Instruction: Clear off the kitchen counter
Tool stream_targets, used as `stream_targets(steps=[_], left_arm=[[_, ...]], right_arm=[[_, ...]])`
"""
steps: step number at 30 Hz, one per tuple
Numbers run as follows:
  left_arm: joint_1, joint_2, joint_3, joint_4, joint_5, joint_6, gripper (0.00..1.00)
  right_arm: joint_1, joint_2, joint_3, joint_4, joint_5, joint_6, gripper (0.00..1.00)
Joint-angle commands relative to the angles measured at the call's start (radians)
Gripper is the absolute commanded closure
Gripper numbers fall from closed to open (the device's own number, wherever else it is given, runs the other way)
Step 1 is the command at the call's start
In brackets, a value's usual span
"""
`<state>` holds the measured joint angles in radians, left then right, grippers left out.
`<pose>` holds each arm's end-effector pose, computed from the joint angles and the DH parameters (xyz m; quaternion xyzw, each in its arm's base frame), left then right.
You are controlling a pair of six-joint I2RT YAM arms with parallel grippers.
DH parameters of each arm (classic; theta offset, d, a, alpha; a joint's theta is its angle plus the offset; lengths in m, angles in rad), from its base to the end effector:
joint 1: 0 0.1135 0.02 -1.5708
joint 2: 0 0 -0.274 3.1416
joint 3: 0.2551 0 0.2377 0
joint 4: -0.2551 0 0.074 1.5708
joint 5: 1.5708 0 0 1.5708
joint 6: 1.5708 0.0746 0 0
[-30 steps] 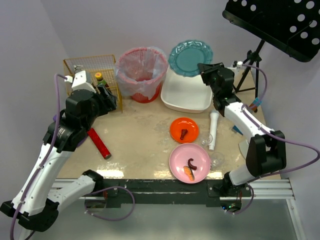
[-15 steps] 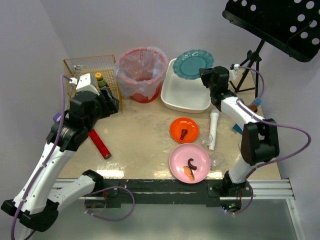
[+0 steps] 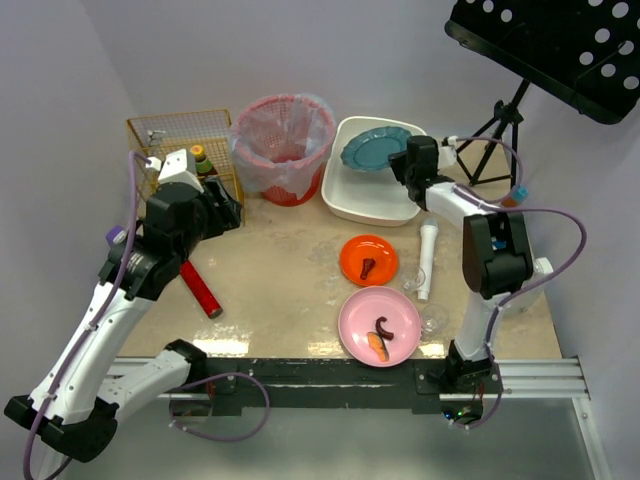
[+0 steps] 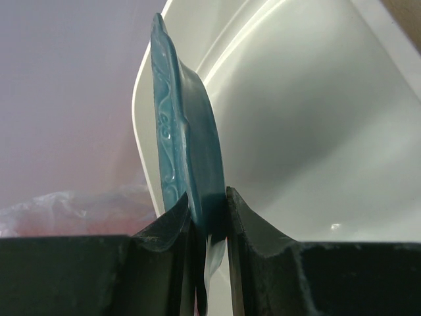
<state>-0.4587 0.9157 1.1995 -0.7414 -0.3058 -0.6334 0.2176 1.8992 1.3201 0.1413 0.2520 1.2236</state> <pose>0.1779 -0.0628 0.3886 -0.1534 0.8289 -0.1606 0.5134 0.4592 0.0825 0.2352 0.4626 0.7009 0.2716 0.4700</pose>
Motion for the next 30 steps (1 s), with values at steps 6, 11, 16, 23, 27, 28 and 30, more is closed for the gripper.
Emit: stream_targets(steps=[6, 11, 16, 23, 27, 28, 30], left_arm=[[0.005, -0.003, -0.008, 0.034, 0.02, 0.014, 0.32], [0.005, -0.005, -0.014, 0.013, 0.008, 0.0, 0.32], [0.005, 0.002, -0.02, 0.019, 0.03, 0.0, 0.32], [0.006, 0.011, -0.015, 0.016, 0.033, 0.008, 0.32], [0.005, 0.014, -0.012, 0.011, 0.037, 0.008, 0.32], [0.005, 0.014, -0.011, 0.011, 0.037, 0.009, 0.32], [0.006, 0.008, -0.012, 0.007, 0.036, 0.009, 0.32]], right_arm=[[0.002, 0.047, 0.146, 0.15, 0.026, 0.079, 1.0], [0.002, 0.103, 0.169, 0.147, 0.009, 0.082, 1.0], [0.002, 0.156, 0.189, 0.162, -0.014, 0.057, 1.0], [0.0, 0.193, 0.192, 0.176, -0.023, 0.028, 1.0], [0.0, 0.208, 0.188, 0.181, -0.007, 0.04, 1.0], [0.0, 0.212, 0.189, 0.184, 0.0, 0.043, 1.0], [0.0, 0.218, 0.188, 0.198, 0.012, 0.054, 1.0]])
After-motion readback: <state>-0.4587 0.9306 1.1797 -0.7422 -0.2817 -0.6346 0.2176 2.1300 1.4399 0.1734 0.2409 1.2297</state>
